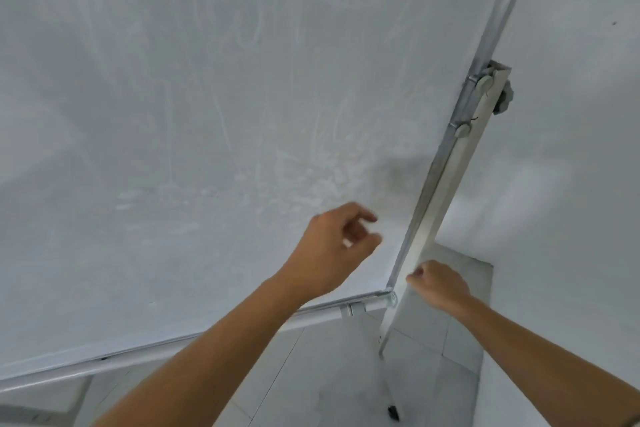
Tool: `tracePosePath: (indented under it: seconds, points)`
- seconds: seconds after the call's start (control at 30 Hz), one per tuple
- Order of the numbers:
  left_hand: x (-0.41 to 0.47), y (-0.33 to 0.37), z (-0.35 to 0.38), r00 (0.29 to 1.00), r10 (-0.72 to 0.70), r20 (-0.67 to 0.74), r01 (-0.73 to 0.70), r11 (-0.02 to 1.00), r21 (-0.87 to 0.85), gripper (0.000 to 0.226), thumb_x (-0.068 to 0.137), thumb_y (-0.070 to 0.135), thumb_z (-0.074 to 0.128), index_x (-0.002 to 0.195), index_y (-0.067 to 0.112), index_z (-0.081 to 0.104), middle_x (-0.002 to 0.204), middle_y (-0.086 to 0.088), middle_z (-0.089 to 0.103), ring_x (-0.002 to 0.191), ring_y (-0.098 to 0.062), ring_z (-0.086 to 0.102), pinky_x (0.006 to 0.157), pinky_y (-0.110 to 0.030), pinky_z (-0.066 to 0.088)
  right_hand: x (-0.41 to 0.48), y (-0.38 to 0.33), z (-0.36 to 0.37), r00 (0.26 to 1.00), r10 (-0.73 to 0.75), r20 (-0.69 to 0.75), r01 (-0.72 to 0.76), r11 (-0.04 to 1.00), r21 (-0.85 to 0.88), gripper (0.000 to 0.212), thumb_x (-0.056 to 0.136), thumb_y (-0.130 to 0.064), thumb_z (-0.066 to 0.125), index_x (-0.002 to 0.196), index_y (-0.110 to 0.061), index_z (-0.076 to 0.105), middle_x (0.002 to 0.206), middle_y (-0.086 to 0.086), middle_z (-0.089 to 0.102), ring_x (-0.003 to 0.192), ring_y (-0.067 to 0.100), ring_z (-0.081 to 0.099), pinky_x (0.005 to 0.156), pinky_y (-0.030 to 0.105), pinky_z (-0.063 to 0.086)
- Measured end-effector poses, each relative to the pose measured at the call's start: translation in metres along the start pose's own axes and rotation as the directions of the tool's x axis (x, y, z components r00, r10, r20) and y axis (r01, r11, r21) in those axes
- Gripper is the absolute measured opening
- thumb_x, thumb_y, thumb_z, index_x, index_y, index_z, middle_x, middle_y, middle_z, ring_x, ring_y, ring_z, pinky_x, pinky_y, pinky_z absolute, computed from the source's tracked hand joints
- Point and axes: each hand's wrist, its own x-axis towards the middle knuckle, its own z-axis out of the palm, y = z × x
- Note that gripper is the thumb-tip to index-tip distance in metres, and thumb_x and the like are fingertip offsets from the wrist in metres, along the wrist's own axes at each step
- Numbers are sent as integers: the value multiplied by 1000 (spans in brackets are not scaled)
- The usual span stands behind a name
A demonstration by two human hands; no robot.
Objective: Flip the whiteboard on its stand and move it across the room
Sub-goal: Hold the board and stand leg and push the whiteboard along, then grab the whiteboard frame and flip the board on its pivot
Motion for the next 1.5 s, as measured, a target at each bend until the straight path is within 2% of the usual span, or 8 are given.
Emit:
tracePosePath:
  seconds: [0.07,0.17,0.27,0.37,0.63,0.8,1.13,1.5]
  points:
    - [-42,-40,-15,989,-144,-24,143,990,-10,15,84,26,67,99,24,65,77,7,67,74,-10,66,70,-20,52,-22,-19,22,994,-60,86,63,998,-29,22,84,-31,53,79,-12,63,77,6,62,71,24,59,64,30,41]
    - [-116,-99,-38,927,-358,-108,354,934,-56,11,84,20,68,94,25,65,76,-1,70,71,-12,66,67,-23,52,-51,-59,63,970,-178,167,178,984,10,17,81,-34,54,81,-21,66,84,1,70,81,21,65,71,31,48]
    - [-201,-152,-63,823,-527,-212,511,850,-129,12,83,14,69,90,22,65,74,-15,69,67,-20,64,71,-41,54,-85,-104,106,926,-289,242,281,957,66,19,81,-33,56,90,-25,71,90,-4,74,86,15,67,78,31,51]
    - [-298,-191,-87,686,-661,-304,634,748,-196,12,82,14,70,88,23,66,73,-20,68,60,-16,61,67,-42,53,-125,-152,153,847,-413,335,399,910,112,12,82,-33,60,90,-29,68,95,-7,72,91,12,66,83,30,51]
    - [-496,-234,-128,290,-828,-480,711,522,-471,9,76,19,73,83,22,67,66,-10,72,60,-17,66,69,-39,55,-222,-256,263,637,-581,507,583,793,177,9,77,-32,66,74,-40,62,82,-6,73,82,12,70,84,39,56]
    - [-545,-254,-159,138,-850,-509,678,456,-577,10,80,13,71,85,21,67,69,-7,74,67,-22,70,73,-42,56,-254,-327,297,561,-624,544,640,744,194,7,81,-31,68,81,-36,64,83,-3,74,77,10,70,83,35,57]
    - [-545,-316,-313,78,-791,-607,629,511,-586,12,83,20,68,94,26,64,77,-9,72,75,-23,69,76,-42,57,-248,-518,369,491,-724,484,695,661,283,15,84,-24,69,98,-22,67,84,-3,73,77,15,70,82,40,56]
    - [-518,-357,-568,161,-596,-786,569,707,-420,26,87,27,63,113,22,59,94,3,68,87,-13,65,83,-35,56,-285,-754,435,303,-852,427,798,471,374,35,92,-32,59,125,-21,56,103,-8,68,86,0,62,69,9,42]
